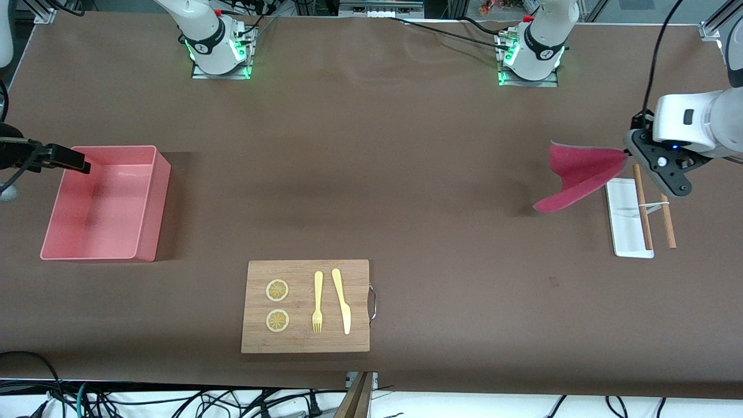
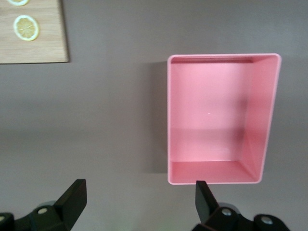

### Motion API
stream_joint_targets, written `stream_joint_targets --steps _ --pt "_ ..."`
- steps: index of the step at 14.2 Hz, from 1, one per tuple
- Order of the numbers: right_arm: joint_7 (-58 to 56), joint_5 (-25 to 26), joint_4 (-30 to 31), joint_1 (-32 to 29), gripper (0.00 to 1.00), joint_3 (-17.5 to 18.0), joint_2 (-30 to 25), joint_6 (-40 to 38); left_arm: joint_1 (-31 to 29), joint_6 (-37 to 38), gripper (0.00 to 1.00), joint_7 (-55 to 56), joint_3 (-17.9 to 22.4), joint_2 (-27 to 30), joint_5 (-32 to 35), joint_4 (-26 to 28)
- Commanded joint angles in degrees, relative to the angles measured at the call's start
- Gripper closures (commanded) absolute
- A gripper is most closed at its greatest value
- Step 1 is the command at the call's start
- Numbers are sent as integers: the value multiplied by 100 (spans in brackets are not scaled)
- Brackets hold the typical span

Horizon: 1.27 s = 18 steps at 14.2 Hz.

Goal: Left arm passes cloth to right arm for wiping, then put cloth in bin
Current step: 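Carry the cloth toward the middle while the right gripper approaches it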

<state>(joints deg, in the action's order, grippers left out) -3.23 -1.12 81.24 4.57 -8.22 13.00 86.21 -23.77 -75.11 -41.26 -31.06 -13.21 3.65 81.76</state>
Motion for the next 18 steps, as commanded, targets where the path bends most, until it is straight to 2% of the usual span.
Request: stream_joint_targets --steps 1,3,5,9,11,14,18 --pt "978 -55 -65 376 0 57 194 45 248 137 100 888 30 -234 -522 -222" --pt "1604 -64 -74 693 0 154 378 316 679 41 100 1548 30 -304 -611 -231" --pt "2472 -64 -74 922 0 408 545 562 1162 -257 100 2197 47 -523 -778 -353" --pt "4064 -73 -74 1072 0 1040 914 1423 1822 -539 100 2974 38 -1322 -787 -1091" --pt "4881 -134 -74 1116 0 1304 1108 1897 2068 -749 100 3184 47 -1569 -787 -1259" --pt "5858 -371 -74 1440 0 1385 1415 2582 2324 -1198 100 2678 47 -1798 -770 -1259" --pt "7219 -345 -74 2134 0 1385 1898 3689 2570 -1498 100 2412 56 -1869 -752 -1268"
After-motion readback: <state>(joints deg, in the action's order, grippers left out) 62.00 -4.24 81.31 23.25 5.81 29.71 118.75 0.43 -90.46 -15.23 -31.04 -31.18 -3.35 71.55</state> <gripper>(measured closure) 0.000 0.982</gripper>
